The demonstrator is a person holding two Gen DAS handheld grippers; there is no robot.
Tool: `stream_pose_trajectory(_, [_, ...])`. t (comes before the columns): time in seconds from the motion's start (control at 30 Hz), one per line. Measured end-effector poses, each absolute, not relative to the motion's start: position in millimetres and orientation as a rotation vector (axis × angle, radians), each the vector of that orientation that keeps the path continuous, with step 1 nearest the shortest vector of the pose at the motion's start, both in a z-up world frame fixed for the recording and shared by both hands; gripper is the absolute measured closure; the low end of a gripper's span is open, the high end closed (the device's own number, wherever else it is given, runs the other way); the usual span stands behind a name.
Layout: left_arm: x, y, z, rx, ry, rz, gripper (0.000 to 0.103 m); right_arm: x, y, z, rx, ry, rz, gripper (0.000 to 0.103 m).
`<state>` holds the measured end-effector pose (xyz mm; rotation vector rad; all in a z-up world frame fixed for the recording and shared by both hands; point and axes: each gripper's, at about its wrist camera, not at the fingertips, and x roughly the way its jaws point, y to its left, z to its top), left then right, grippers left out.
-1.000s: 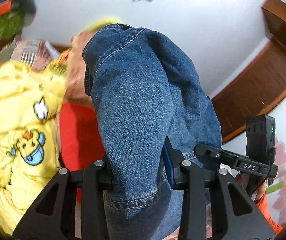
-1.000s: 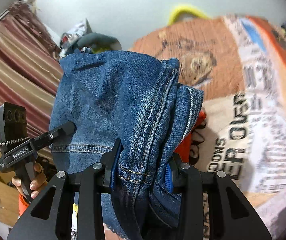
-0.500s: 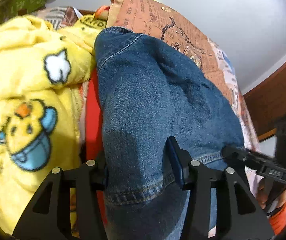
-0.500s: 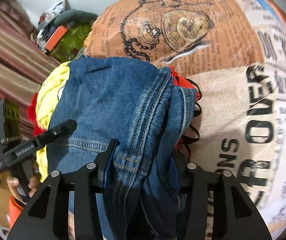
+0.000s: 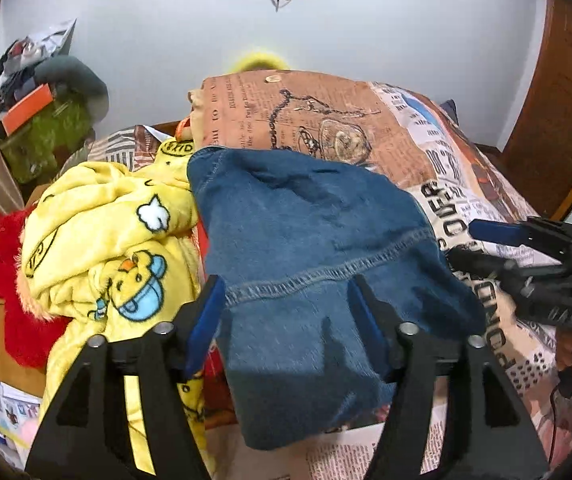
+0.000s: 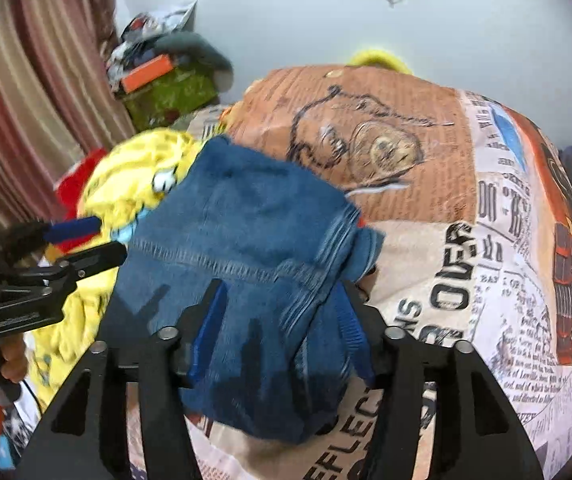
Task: Fold large clothes
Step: 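Lower the folded jacket onto the bed beside the yellow blanket and release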
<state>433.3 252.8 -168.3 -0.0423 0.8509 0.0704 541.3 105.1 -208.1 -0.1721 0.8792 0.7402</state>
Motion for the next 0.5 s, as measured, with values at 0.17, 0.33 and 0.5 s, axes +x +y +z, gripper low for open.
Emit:
stream_pose_trajectory(0.17, [433.4, 249.0, -207.4, 0.001, 0.966, 0.151, 0.029, 530.5, 107.1, -242.8, -0.304, 0.954, 0.702, 0.038])
stream_pose_trajectory(0.33, [410.3, 255.9, -225.7, -0.01, 0.994, 0.187, 0.022, 527.5, 85.8, -259.0, -0.25, 1.033, 0.694, 0.031])
stream_pose_trajectory(0.5, [386.0, 255.4, -222.9, 0.004, 1.008, 0.203, 0.022, 517.3, 63.1, -248.9, -0.229, 1.038, 0.666, 0.027])
